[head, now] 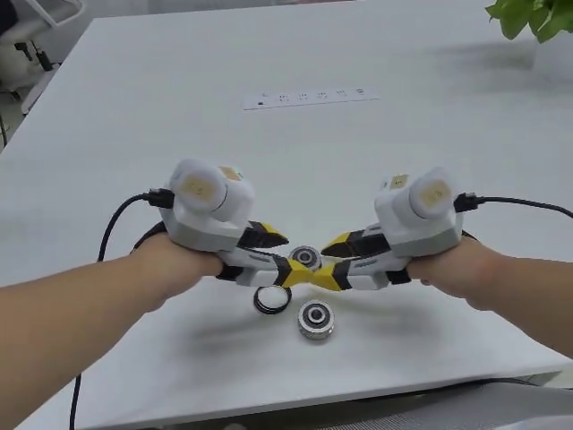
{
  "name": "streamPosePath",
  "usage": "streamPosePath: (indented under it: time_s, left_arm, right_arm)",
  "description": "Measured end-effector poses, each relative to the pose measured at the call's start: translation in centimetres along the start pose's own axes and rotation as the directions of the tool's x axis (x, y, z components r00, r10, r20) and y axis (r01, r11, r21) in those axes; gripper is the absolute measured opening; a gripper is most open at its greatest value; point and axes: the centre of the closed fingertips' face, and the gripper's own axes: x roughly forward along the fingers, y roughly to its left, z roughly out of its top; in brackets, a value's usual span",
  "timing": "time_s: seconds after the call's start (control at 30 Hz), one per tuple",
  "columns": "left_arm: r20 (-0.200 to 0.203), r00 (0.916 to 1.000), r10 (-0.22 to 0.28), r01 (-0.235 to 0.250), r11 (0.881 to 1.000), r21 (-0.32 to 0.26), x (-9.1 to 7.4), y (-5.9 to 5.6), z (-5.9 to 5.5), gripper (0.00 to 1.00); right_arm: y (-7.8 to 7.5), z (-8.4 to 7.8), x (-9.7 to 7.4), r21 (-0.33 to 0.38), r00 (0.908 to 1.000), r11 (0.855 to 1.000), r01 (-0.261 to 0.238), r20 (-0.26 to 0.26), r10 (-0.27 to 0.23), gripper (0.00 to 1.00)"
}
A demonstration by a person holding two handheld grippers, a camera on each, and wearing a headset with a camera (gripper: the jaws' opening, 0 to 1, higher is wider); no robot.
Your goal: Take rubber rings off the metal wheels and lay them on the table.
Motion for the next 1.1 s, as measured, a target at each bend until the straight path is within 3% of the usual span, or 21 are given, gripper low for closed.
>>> streamPosePath:
  time_s: [0.27,0.53,0.6,1.1]
  left_arm:
    - [-0.008,0.9999,-0.011,0.011,1.0,0.024,0.67,-0.68,0.24,0.26]
    - [-0.012,0.9999,0.01,-0.009,0.998,0.055,0.81,-0.32,0.2,0.17]
    - [-0.013,0.9996,0.026,-0.025,0.996,0.087,0.82,-0.15,0.24,0.15]
    - [-0.003,0.9993,0.038,-0.038,0.996,0.081,0.88,-0.14,0.13,0.14]
  right_arm:
    - [0.11,-0.32,0.06,0.007,1.0,1.0,-0.003,-0.001,0.003,0.27]
    - [0.07,-0.3,0.05,0.007,1.0,1.0,0.0,0.001,0.0,0.27]
    - [0.04,-0.3,0.04,0.006,1.0,1.0,0.001,0.001,-0.001,0.26]
    - [-0.01,-0.25,0.32,0.015,0.9999,1.0,0.009,0.009,-0.009,0.2]
